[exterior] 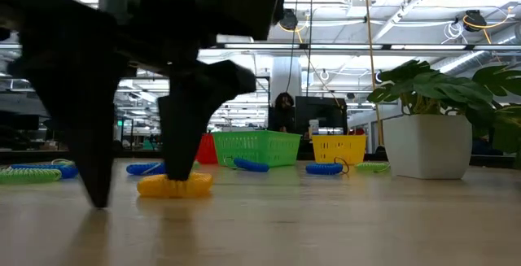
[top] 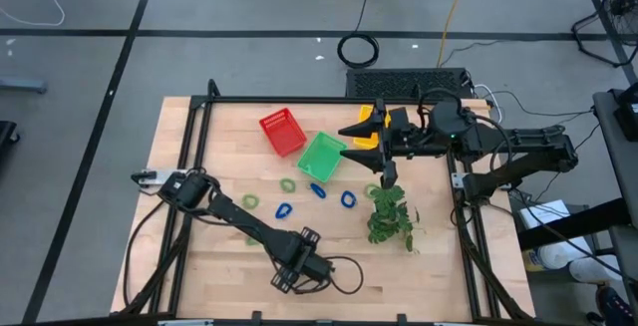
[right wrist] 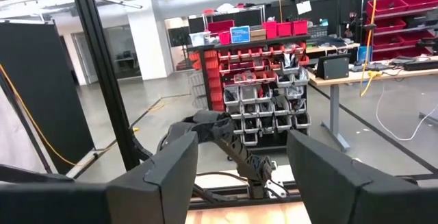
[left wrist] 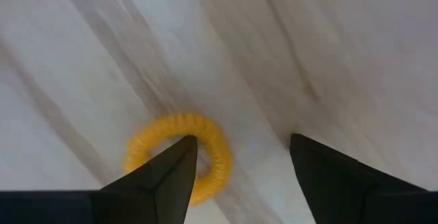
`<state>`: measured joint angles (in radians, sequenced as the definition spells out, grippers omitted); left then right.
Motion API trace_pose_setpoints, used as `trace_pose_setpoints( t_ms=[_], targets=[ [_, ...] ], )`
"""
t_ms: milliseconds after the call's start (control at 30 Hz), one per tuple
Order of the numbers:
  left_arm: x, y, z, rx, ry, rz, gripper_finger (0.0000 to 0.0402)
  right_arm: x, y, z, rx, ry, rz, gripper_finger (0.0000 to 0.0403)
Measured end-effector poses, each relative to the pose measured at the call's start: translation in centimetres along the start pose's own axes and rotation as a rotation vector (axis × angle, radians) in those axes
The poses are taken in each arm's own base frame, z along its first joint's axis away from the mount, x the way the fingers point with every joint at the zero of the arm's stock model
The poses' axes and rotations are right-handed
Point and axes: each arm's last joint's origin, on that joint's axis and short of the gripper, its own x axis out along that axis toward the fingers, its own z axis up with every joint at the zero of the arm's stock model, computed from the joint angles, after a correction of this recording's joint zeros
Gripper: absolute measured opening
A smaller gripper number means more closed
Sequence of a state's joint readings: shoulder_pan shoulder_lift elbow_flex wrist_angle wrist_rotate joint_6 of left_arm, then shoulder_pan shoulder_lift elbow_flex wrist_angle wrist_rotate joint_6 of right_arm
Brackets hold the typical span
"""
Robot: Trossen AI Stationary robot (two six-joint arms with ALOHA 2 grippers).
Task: Sort spring keychains
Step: Put the yellow spring keychain into the yellow bin
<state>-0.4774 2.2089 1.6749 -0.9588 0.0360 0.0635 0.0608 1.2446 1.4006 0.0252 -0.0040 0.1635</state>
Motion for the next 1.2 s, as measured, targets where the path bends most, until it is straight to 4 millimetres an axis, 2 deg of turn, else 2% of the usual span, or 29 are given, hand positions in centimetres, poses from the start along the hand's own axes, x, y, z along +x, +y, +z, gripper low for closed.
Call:
trace_pose_setpoints(
  t_ms=[233,300,400,600,667,933,1200],
  targets=[
    [0.3,0.4,0.3,-0.015,-0.047,-0.008,0.0242,0.0,0.0,0.0,0.0,0.0,0.001,0.0212],
    [0.3,0.7,0.3,-0.034,-0.049,-0.031,0.023,0.0,0.0,0.0,0.0,0.0,0.001,0.0212],
    [0.2,1.2,0.2,-0.048,-0.05,-0.07,0.0183,0.0,0.0,0.0,0.0,0.0,0.001,0.0212],
    [0.2,2.0,-0.1,-0.072,-0.034,-0.086,0.0049,0.0,0.0,0.0,0.0,0.0,0.001,0.0212],
    [0.2,2.2,-0.1,-0.078,-0.032,-0.094,0.0019,0.0,0.0,0.0,0.0,0.0,0.001,0.0212],
    [-0.8,2.9,-0.9,-0.084,-0.002,-0.127,0.0007,-0.8,0.1,0.7,0.0,-0.027,0.005,0.0212],
    [-5.9,3.1,-1.6,-0.053,-0.119,-0.081,0.0005,-2.1,0.2,1.7,-0.027,-0.062,0.006,0.0212]
  ],
)
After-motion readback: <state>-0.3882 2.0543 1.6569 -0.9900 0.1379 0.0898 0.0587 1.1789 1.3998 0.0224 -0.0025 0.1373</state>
